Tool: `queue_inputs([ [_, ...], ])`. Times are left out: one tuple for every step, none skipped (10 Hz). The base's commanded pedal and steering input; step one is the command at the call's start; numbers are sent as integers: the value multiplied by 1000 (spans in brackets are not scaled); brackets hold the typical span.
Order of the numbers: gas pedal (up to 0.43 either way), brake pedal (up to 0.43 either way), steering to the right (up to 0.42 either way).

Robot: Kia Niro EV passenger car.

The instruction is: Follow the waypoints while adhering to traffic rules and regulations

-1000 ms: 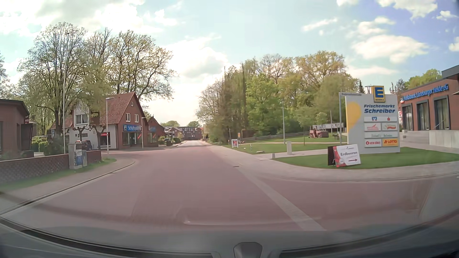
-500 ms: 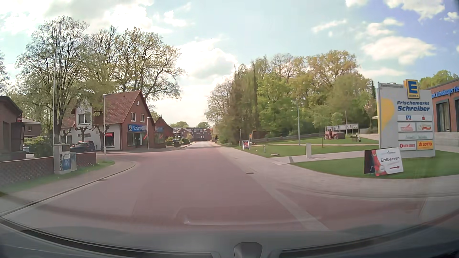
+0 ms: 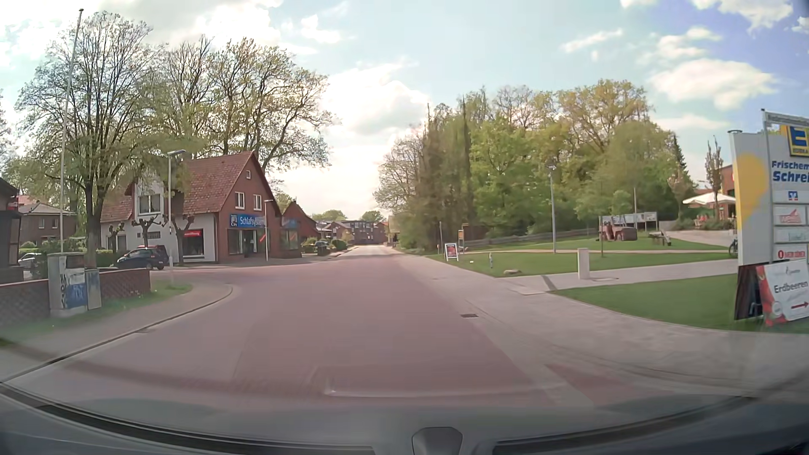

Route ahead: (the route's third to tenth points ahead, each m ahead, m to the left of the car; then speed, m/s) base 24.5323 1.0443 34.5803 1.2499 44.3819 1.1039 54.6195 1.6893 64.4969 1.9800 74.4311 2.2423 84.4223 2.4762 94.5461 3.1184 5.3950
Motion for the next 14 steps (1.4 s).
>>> queue_inputs([
  [110,0,-38],
  [110,0,-33],
  [110,0,-31],
  [98,0,-29],
  [87,0,-26],
  [79,0,-23],
  [67,0,-19],
  [67,0,-16],
  [67,0,-14],
  [67,0,-14],
  [67,0,-14],
  [59,0,-14],
  [59,0,-13],
  [59,0,-14],
])
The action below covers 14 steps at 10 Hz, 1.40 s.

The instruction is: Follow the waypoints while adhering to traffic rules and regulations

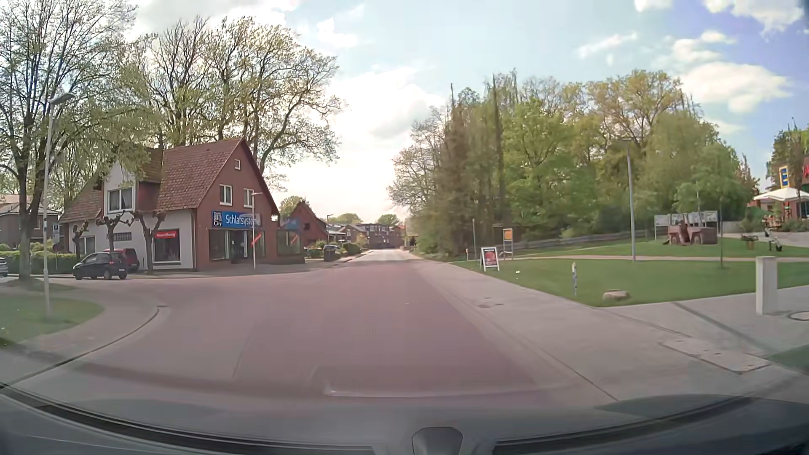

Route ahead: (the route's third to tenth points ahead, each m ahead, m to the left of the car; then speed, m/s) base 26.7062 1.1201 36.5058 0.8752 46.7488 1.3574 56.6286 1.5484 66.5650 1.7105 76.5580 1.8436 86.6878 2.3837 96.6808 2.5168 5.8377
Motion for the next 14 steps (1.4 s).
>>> queue_inputs([
  [59,0,-14],
  [59,0,-14],
  [47,0,-14],
  [47,0,-14],
  [47,0,-14],
  [20,0,-14],
  [0,0,-14],
  [0,0,-15],
  [0,0,-17],
  [20,0,-20],
  [28,0,-22],
  [28,0,-22],
  [28,0,-22],
  [28,0,-21],
])
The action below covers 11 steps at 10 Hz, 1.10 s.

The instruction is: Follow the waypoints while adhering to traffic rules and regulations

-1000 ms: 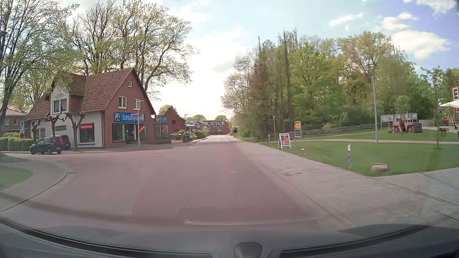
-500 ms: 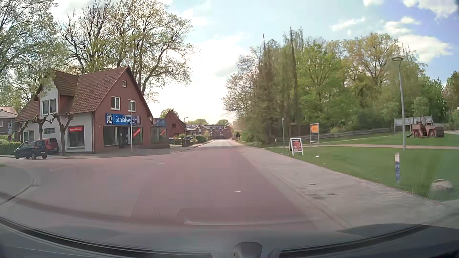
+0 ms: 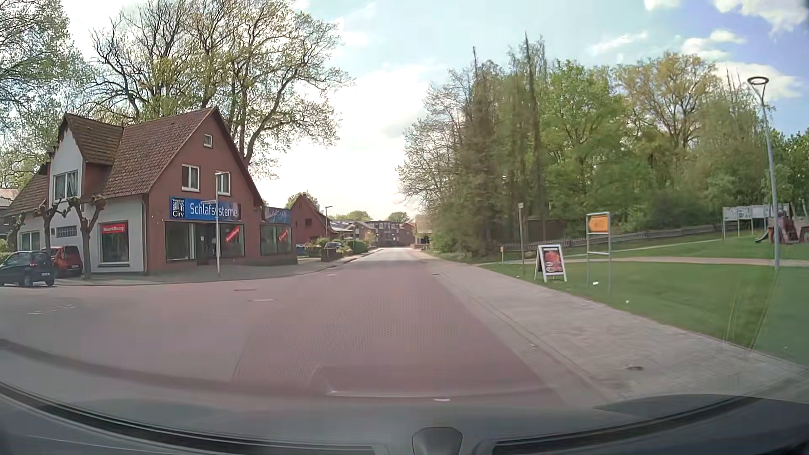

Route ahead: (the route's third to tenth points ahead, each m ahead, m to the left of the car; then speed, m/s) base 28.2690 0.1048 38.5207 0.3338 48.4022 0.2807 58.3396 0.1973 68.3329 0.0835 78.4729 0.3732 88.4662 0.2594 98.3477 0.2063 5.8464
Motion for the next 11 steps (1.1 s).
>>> queue_inputs([
  [28,0,-17],
  [28,0,-8],
  [28,0,-4],
  [28,0,-6],
  [28,0,-10],
  [28,0,-12],
  [28,0,-13],
  [28,0,-13],
  [28,0,-12],
  [28,0,-12],
  [28,0,-12],
])
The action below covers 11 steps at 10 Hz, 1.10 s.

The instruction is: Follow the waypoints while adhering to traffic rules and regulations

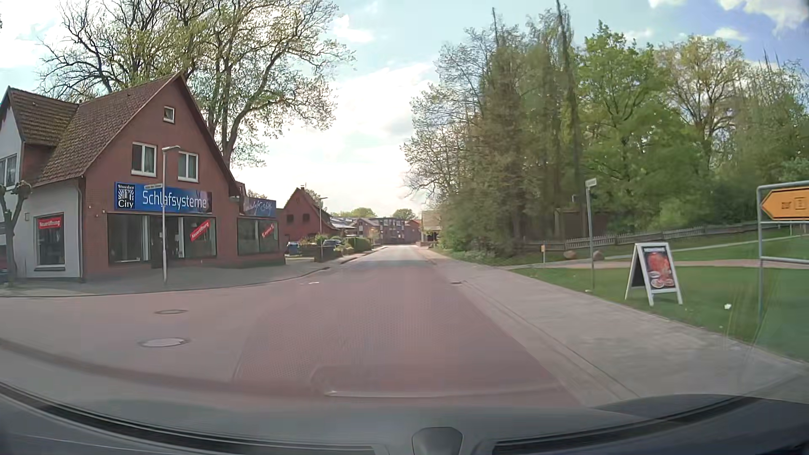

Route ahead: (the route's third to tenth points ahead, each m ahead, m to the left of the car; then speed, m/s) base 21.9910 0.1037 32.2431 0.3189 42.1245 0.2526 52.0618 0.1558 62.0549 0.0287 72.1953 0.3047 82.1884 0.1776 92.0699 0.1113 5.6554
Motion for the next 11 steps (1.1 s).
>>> queue_inputs([
  [28,0,-12],
  [28,0,-12],
  [28,0,-12],
  [28,0,-12],
  [28,0,-12],
  [39,0,-13],
  [39,0,-13],
  [39,0,-12],
  [39,0,-7],
  [39,0,-2],
  [39,0,2],
])
